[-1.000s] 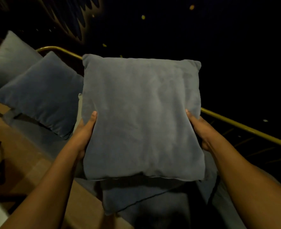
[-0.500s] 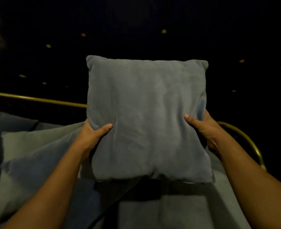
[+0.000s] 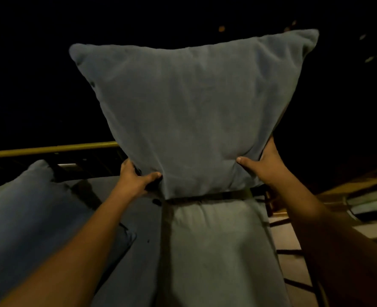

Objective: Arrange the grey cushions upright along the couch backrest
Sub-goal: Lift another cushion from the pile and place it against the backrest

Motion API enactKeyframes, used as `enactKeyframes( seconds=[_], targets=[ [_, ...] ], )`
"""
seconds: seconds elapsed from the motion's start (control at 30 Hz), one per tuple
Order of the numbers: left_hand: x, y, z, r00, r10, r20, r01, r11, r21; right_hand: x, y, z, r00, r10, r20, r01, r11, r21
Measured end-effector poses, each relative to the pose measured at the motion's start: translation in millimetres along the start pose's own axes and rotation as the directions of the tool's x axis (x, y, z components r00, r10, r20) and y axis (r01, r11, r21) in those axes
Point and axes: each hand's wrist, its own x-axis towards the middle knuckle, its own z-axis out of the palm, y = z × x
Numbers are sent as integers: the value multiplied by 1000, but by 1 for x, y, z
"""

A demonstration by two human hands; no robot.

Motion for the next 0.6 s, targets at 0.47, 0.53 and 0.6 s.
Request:
enactKeyframes(
  seconds=[0.47,0.53,0.6],
  targets=[
    [69,-68,104,983,-132,129,126,991,50,12,134,51,912,402,80,-410,895,174],
    [82,-74,110,977,-149,155,130,983,126,14,138,52,896,443,40,-443,880,173],
    [90,-86,116,972,-173,160,145,974,174,17,139,53,896,444,-6,-436,882,176]
  ],
)
